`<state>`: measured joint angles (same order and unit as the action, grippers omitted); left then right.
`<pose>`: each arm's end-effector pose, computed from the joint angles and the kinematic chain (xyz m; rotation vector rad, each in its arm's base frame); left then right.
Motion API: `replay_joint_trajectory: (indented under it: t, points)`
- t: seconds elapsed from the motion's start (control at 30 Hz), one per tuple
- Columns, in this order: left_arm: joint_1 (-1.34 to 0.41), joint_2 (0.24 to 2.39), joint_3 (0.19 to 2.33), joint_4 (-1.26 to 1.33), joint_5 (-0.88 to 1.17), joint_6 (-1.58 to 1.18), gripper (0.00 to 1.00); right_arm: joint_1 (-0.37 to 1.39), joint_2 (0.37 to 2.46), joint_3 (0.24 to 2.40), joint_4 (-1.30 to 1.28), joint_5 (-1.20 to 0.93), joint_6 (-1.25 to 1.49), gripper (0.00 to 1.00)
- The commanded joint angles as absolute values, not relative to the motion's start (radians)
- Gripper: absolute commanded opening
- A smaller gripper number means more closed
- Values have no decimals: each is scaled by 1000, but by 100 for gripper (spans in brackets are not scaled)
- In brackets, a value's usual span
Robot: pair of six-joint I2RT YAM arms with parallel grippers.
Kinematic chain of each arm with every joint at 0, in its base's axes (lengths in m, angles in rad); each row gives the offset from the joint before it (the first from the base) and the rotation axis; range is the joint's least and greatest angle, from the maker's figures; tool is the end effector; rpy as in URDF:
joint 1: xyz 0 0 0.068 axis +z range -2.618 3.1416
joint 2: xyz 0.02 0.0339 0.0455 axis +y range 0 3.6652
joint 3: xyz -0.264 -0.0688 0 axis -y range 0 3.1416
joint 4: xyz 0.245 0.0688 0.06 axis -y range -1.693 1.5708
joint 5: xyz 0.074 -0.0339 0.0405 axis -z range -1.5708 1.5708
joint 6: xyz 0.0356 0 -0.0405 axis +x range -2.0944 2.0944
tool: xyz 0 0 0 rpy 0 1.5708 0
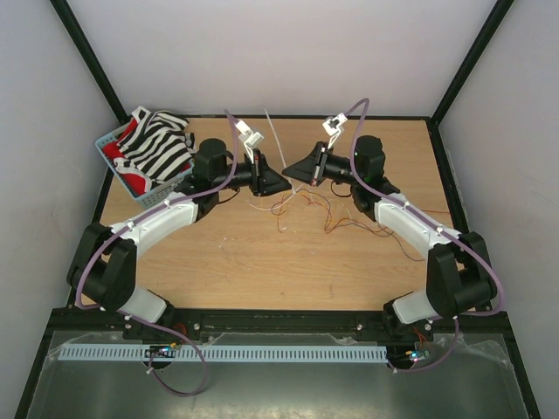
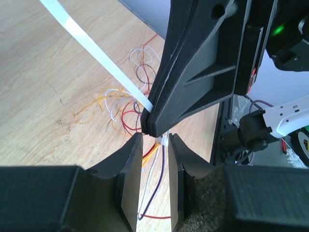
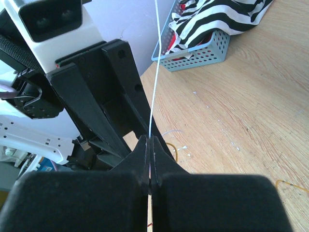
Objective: Zip-tie the wires
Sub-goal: Adjust the cable at the center of the board.
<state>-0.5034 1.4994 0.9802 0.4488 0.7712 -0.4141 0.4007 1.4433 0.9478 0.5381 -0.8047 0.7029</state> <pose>0.2884 -0.1872 0.3004 0.7100 1.6501 -1.3049 0.2930 0.1520 0.3159 -0.4596 1.6813 1.4487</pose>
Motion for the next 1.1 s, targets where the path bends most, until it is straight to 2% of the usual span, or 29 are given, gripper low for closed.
replay_joint_trajectory:
  t: [0.0, 0.6, 0.87, 1.0, 1.07]
  points:
    - [-501, 1481, 962, 585, 766, -455, 30, 407, 1405, 957, 549, -800, 723, 0]
    - [-559, 1538, 861, 885, 701, -560, 30, 413, 1363, 900, 621, -681, 825, 0]
    - [-559, 1510, 839, 902, 662, -536, 30, 415, 1365, 902, 625, -683, 824, 0]
    - [-560, 1517, 846, 902, 671, -537, 20, 415, 1365, 903, 627, -683, 824, 0]
    - [-559, 1524, 848, 903, 672, -537, 19, 416, 1365, 906, 627, -681, 823, 0]
